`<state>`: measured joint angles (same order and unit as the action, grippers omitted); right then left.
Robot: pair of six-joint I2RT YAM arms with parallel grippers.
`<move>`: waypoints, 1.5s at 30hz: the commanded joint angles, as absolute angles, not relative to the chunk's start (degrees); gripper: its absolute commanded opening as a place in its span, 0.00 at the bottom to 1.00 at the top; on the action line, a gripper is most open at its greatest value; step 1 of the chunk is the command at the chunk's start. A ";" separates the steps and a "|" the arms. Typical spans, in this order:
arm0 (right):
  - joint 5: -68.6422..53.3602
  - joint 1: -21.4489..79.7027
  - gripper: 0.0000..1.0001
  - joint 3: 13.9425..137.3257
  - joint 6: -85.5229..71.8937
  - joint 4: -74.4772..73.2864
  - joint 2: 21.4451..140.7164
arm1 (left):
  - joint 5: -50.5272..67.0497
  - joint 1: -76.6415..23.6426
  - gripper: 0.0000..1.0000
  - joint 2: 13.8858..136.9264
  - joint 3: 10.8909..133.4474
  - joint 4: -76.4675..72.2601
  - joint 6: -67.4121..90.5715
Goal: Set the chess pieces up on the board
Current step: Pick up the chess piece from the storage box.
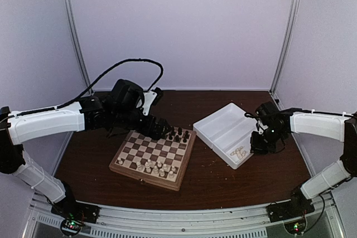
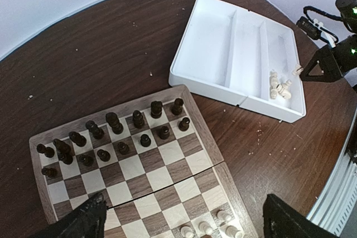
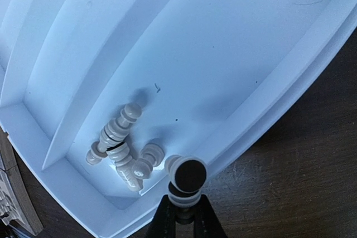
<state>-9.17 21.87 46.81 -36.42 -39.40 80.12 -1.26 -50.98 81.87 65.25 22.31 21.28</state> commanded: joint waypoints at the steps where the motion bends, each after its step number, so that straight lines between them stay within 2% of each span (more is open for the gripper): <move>1: -8.51 21.71 0.01 42.91 -42.20 -35.70 82.39 | -0.87 -50.67 0.98 82.41 67.08 21.03 20.33; 15: -5.81 21.49 0.00 39.60 -50.85 -33.58 78.45 | -0.94 -50.71 0.98 82.23 66.35 20.51 20.31; 22: -8.51 21.80 0.00 45.55 -36.50 -34.98 78.04 | -0.14 -50.69 0.97 82.65 66.53 20.07 20.06; 31: -19.88 21.80 0.00 48.44 -26.97 -36.27 75.47 | 6.11 -50.10 0.88 85.45 68.19 17.39 20.30; 36: -24.84 21.78 0.00 47.54 -25.76 -33.32 71.05 | 10.70 -50.10 0.79 87.80 67.75 10.08 19.38; 43: -38.29 21.88 0.00 47.88 -24.92 -27.32 67.23 | 15.91 -50.10 0.79 89.68 64.09 -8.07 16.32; 45: -41.43 22.04 0.00 48.26 -25.00 -25.37 66.46 | 19.63 -50.18 0.75 91.27 62.47 -15.67 15.59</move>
<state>-32.12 21.85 47.86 -25.96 -30.79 68.36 12.62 -50.54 88.75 64.69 2.17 18.46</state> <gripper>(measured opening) 0.109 0.777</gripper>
